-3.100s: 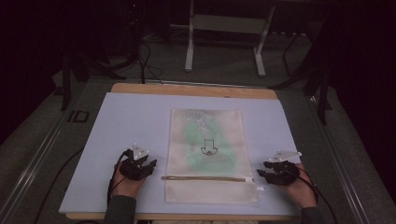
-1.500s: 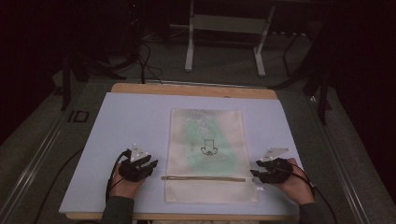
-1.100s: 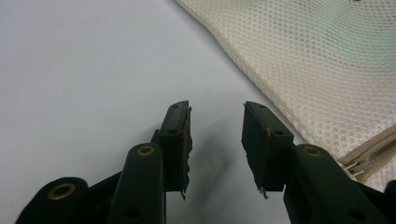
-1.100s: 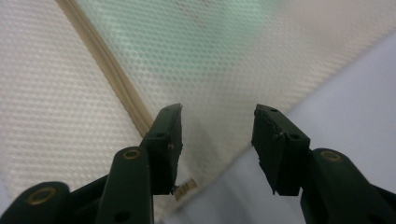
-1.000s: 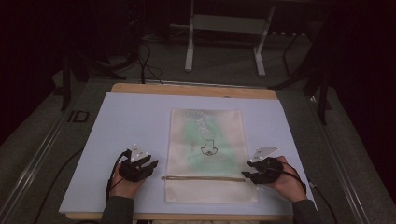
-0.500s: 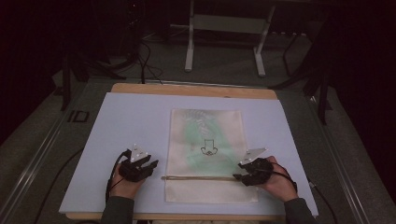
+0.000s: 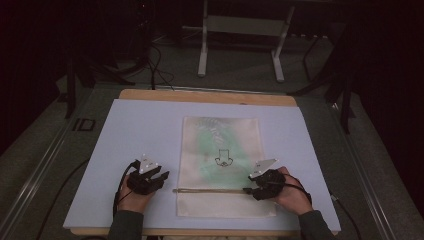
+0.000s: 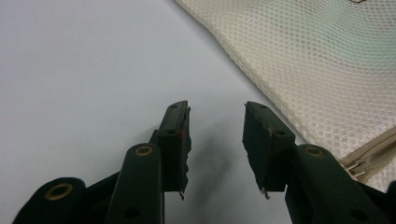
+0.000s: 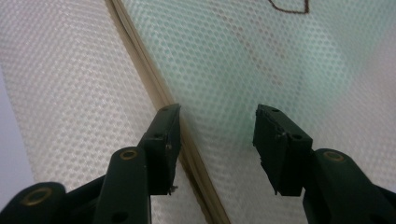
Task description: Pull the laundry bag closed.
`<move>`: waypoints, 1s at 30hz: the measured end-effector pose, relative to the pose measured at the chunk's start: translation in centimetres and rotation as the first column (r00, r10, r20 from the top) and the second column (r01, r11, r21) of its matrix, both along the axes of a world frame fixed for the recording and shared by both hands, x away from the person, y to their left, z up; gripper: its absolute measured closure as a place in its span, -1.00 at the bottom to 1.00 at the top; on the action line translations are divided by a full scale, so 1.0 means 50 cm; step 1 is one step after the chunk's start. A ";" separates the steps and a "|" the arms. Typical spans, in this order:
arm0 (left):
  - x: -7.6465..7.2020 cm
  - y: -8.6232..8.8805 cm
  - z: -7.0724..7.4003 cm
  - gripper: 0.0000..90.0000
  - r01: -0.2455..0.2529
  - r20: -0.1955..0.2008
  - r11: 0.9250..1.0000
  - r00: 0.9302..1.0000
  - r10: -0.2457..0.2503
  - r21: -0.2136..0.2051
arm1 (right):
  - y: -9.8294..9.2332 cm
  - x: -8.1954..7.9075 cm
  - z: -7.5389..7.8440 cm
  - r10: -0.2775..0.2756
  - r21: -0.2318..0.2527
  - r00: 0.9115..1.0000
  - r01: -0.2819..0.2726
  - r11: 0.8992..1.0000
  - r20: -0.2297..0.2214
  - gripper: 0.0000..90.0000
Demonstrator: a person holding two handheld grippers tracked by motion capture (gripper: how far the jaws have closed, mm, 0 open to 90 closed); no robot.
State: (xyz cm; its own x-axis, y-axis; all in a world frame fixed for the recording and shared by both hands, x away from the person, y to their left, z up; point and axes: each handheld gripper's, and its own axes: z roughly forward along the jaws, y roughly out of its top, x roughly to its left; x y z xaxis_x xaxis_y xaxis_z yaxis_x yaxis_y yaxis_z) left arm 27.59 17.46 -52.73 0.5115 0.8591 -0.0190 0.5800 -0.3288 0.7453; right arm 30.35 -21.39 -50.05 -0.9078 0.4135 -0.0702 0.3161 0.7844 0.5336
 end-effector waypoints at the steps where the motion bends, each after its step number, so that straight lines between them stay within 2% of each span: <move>1: 0.000 0.000 0.000 0.34 0.000 0.000 1.000 1.000 0.000 0.000 | 0.003 0.000 0.000 0.003 -0.001 1.000 -0.003 1.000 -0.002 0.14; 30: 0.000 0.002 0.001 0.33 0.000 0.000 1.000 1.000 0.000 -0.003 | 0.082 -0.003 0.008 0.117 -0.009 0.993 -0.117 0.993 0.000 0.11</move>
State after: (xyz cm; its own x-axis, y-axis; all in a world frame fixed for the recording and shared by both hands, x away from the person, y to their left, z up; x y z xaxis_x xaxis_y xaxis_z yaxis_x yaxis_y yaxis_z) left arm 27.60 17.54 -52.69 0.5118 0.8588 -0.0215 0.5796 -0.3267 0.7465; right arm 30.19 -17.30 -49.67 -0.9498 0.3042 -0.0733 0.2222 0.8205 0.5267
